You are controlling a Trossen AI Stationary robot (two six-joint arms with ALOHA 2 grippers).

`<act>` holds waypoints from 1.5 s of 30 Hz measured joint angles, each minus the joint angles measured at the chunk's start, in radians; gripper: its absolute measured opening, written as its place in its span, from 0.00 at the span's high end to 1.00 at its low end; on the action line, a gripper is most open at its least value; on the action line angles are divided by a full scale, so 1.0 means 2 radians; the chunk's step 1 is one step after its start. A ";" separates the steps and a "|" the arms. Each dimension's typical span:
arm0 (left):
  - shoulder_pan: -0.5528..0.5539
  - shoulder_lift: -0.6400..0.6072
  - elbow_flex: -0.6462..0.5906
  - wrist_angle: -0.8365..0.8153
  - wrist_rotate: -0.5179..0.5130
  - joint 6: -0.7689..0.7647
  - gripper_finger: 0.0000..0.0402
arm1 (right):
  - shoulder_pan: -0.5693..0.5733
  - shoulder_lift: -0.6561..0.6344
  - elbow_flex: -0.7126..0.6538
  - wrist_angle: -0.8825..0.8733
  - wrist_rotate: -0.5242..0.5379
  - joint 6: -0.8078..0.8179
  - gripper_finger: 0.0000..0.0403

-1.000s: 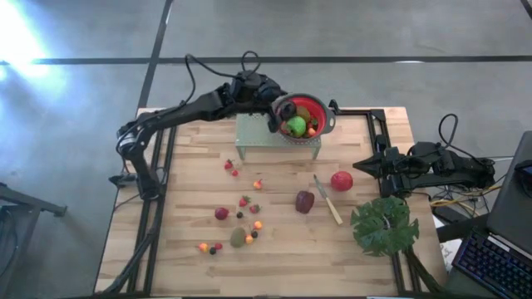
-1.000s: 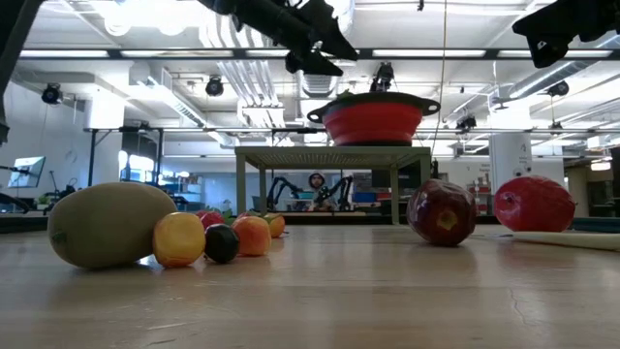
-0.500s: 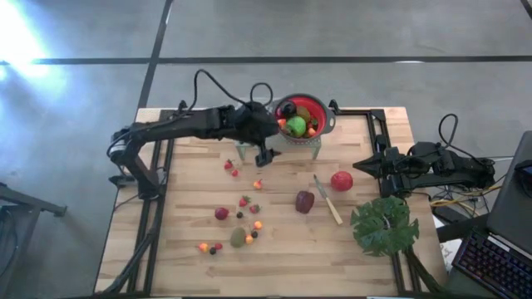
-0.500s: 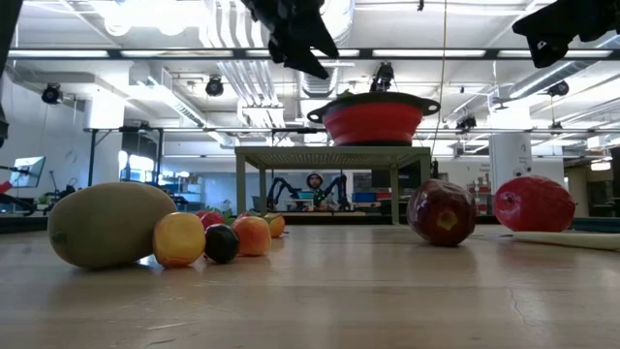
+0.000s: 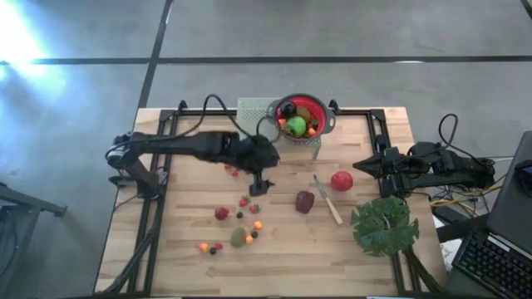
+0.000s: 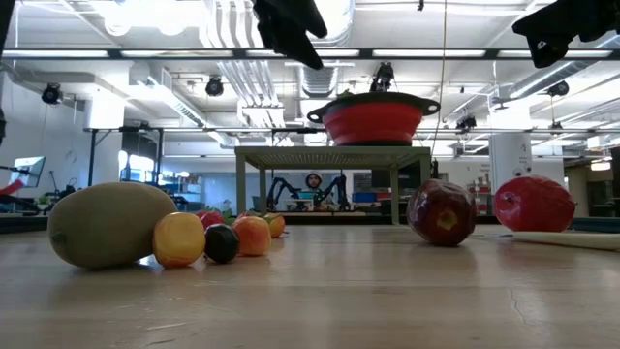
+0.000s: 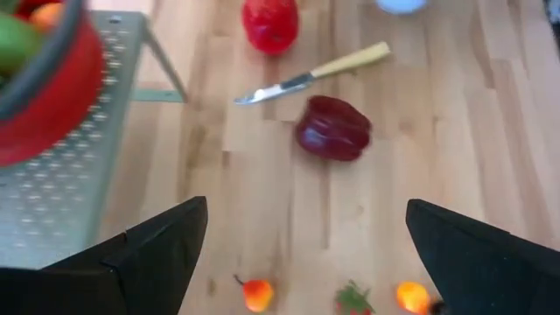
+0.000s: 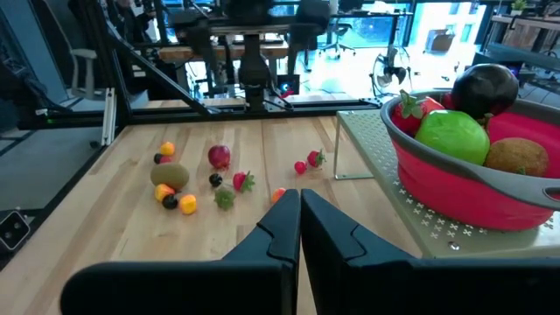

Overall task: Pick & Place Fruit
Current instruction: Put the red strawberry into the black strainer bowl on the shelf

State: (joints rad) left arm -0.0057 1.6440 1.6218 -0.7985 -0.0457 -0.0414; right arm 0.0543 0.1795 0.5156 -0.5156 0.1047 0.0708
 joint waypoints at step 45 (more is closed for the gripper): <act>-0.170 0.002 -0.200 0.072 -0.081 -0.156 0.02 | 0.000 0.000 0.000 0.000 0.000 0.000 0.98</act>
State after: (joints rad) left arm -0.3449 1.6474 1.2209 -0.6543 -0.2069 -0.3531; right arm 0.0541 0.1792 0.5158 -0.5156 0.1047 0.0711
